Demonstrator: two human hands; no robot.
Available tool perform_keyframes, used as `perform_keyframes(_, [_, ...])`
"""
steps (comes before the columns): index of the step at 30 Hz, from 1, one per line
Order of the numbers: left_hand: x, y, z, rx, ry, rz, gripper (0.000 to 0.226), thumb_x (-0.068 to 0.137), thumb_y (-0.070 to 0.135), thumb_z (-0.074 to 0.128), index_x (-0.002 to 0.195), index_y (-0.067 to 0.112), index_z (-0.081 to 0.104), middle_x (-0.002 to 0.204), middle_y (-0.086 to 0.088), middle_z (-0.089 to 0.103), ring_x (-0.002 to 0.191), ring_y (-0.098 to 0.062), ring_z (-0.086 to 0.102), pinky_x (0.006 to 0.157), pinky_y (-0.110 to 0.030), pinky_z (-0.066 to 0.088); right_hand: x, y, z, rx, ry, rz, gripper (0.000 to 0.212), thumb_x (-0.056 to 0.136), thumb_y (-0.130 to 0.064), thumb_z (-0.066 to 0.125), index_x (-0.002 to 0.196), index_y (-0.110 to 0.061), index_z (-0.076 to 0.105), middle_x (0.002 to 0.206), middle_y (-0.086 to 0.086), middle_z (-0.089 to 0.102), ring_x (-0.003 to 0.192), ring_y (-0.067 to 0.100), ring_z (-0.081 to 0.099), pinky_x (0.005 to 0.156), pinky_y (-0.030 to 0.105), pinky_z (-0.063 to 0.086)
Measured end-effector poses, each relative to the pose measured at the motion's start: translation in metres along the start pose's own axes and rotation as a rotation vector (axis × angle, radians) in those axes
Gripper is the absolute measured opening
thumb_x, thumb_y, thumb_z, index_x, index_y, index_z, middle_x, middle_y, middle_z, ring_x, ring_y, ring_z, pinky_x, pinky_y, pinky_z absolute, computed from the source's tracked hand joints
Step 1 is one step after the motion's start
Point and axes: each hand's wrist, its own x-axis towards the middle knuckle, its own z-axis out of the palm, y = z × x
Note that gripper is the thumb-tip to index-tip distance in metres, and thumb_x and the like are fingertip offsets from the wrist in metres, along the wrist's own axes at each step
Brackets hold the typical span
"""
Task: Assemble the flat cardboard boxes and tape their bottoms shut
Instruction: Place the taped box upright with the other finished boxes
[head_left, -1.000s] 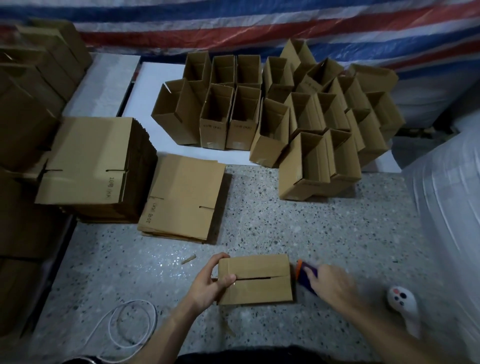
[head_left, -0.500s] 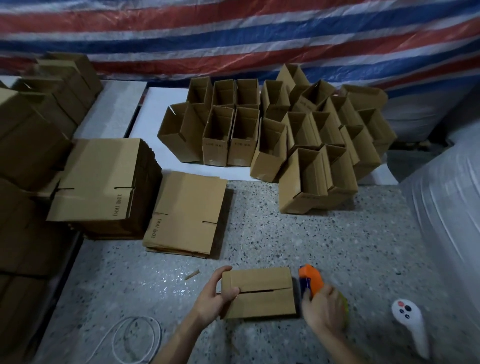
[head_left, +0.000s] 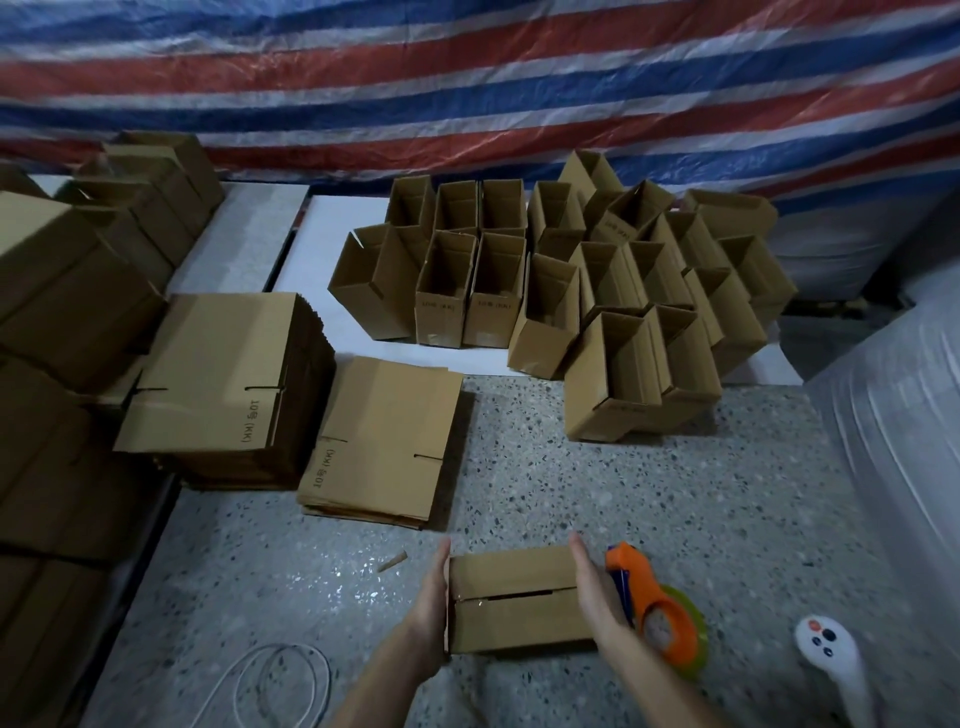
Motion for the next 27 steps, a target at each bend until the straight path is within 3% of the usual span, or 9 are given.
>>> perform_keyframes(2, [0.005,0.0,-0.002,-0.006,0.017,-0.111,0.091,0.075,0.089,0.043,0.111,0.008,0.064,0.125,-0.023,0.067,0.116,-0.043,0.062,0.101,-0.067,0.036,-0.001,-0.005,-0.001,-0.064,-0.047,-0.019,0.08,0.091,-0.068,0.05,0.151,-0.017,0.04,0.15,0.01,0.044,0.141,0.033,0.037,0.114,0.041,0.027])
perform_keyframes(5, [0.001,0.006,0.002,-0.074,-0.084,-0.156,0.08,0.06,0.074,0.063,0.102,0.007,0.072,0.096,-0.021,0.075,0.078,-0.038,0.074,0.08,-0.049,0.055,-0.003,-0.01,-0.014,-0.096,-0.088,-0.037,0.052,0.097,-0.057,0.048,0.137,-0.024,0.052,0.11,-0.003,0.052,0.104,0.018,0.05,0.094,0.033,0.032])
perform_keyframes(8, [-0.008,0.02,0.004,-0.054,-0.075,-0.014,0.087,0.05,0.061,0.079,0.117,0.007,0.066,0.09,-0.018,0.076,0.084,-0.033,0.073,0.068,-0.04,0.06,0.003,-0.012,-0.027,-0.038,-0.088,-0.217,0.025,0.103,-0.027,0.045,0.116,-0.025,0.066,0.128,0.004,0.06,0.11,0.016,0.055,0.101,0.035,0.04])
perform_keyframes(11, [-0.013,0.034,0.009,-0.027,-0.018,0.194,0.096,0.064,0.063,0.081,0.14,0.017,0.045,0.12,-0.015,0.068,0.107,-0.032,0.066,0.072,-0.041,0.059,0.009,-0.024,-0.038,0.097,-0.193,-0.329,0.047,0.092,0.002,0.039,0.127,-0.018,0.062,0.143,0.008,0.056,0.128,0.021,0.052,0.103,0.037,0.044])
perform_keyframes(14, [-0.018,0.044,0.009,-0.058,0.04,0.407,0.089,0.062,0.063,0.082,0.134,0.025,0.045,0.123,0.0,0.064,0.108,-0.017,0.062,0.077,-0.038,0.053,0.014,-0.036,-0.044,0.035,-0.241,-0.433,0.072,0.082,0.019,0.042,0.133,-0.03,0.055,0.147,-0.002,0.053,0.131,0.011,0.049,0.1,0.031,0.045])
perform_keyframes(17, [-0.015,0.045,0.012,0.039,0.065,0.677,0.083,0.055,0.045,0.094,0.123,0.02,0.055,0.116,0.003,0.069,0.098,-0.008,0.068,0.077,-0.024,0.054,0.018,-0.049,-0.036,-0.19,-0.155,-0.535,0.071,0.089,0.012,0.057,0.14,-0.037,0.053,0.153,-0.01,0.043,0.138,0.011,0.042,0.114,0.04,0.04])
perform_keyframes(20, [0.004,0.029,0.017,0.217,0.122,0.871,0.06,0.069,0.008,0.09,0.117,0.018,0.057,0.111,0.004,0.066,0.104,-0.009,0.062,0.079,-0.018,0.054,0.019,-0.049,-0.014,-0.444,-0.108,-0.538,0.05,0.093,-0.004,0.061,0.138,-0.026,0.057,0.151,-0.007,0.043,0.141,0.016,0.04,0.118,0.038,0.034])
perform_keyframes(23, [0.022,0.019,0.017,0.28,0.176,0.84,0.051,0.083,0.001,0.077,0.12,0.028,0.054,0.122,0.006,0.06,0.114,-0.012,0.057,0.077,-0.014,0.053,0.01,-0.036,0.009,-0.348,-0.245,-0.355,0.045,0.097,-0.006,0.055,0.135,-0.031,0.052,0.136,0.0,0.058,0.127,0.02,0.054,0.106,0.041,0.047])
perform_keyframes(27, [0.044,0.017,0.012,0.463,0.208,0.766,0.062,0.091,-0.004,0.063,0.144,0.025,0.046,0.141,0.007,0.055,0.13,-0.011,0.051,0.105,-0.03,0.048,0.005,-0.015,0.021,-0.305,-0.301,-0.276,0.072,0.093,-0.017,0.067,0.153,-0.034,0.029,0.145,-0.009,0.048,0.117,-0.003,0.053,0.105,0.032,0.046])
